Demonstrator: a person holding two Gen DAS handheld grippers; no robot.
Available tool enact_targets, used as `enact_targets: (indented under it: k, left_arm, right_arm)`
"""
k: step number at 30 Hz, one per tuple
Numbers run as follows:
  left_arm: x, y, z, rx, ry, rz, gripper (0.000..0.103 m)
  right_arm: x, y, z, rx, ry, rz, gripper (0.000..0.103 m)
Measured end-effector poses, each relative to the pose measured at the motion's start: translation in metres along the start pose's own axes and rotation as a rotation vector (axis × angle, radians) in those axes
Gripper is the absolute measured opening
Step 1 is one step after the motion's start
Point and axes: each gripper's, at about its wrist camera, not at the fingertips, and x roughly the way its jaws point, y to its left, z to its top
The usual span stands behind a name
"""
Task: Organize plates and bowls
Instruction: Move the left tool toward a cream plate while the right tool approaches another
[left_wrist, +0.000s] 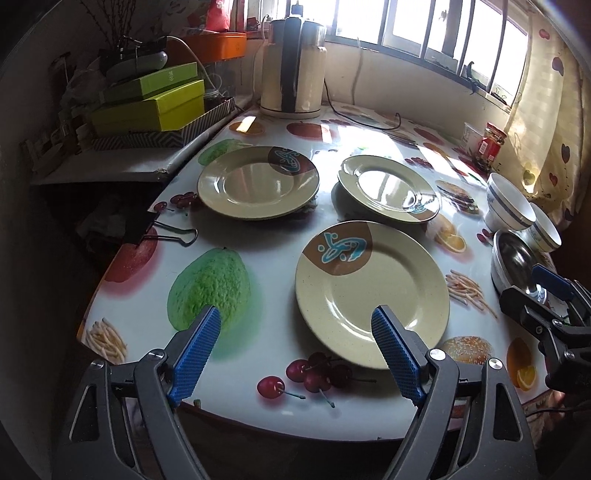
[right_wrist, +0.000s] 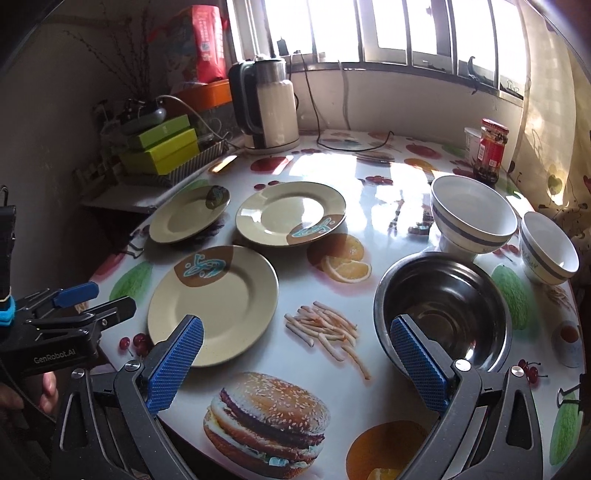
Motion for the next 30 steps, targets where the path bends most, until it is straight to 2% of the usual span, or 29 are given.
enact_targets:
  k: [6, 15, 18, 20, 22, 23, 28, 30]
  left_arm:
    - [0.008, 0.007, 0.011, -0.017, 0.02, -0.018, 0.084]
    - [0.02, 0.001, 0.058, -0.005, 0.003, -0.068, 0.084]
    - [0.03, -0.004, 0.074, 0.008, 0.009, -0.079, 0.077]
    - [0.038, -0.009, 0.084, 0.015, 0.012, -0.095, 0.076]
    - [0.046, -0.014, 0.092, 0.017, 0.021, -0.118, 0.074]
    - [0.051, -0.016, 0.095, 0.017, 0.03, -0.123, 0.07]
    - [0.073, -0.028, 0.108, 0.026, 0.062, -0.151, 0.064]
    - [0.084, -0.032, 0.111, 0.029, 0.086, -0.165, 0.058]
  right_arm:
    - [0.012, 0.008, 0.013, -0.013, 0.015, 0.031, 0.103]
    - [0.034, 0.001, 0.051, 0.016, 0.029, 0.005, 0.096]
    - [0.044, -0.004, 0.065, 0.031, 0.033, -0.002, 0.094]
    - [0.051, -0.009, 0.073, 0.042, 0.041, -0.015, 0.092]
    - [0.059, -0.013, 0.079, 0.05, 0.054, -0.03, 0.086]
    - [0.063, -0.016, 0.082, 0.056, 0.059, -0.037, 0.084]
    - [0.084, -0.03, 0.088, 0.107, 0.093, -0.05, 0.08]
    - [0.091, -0.035, 0.09, 0.124, 0.102, -0.062, 0.078]
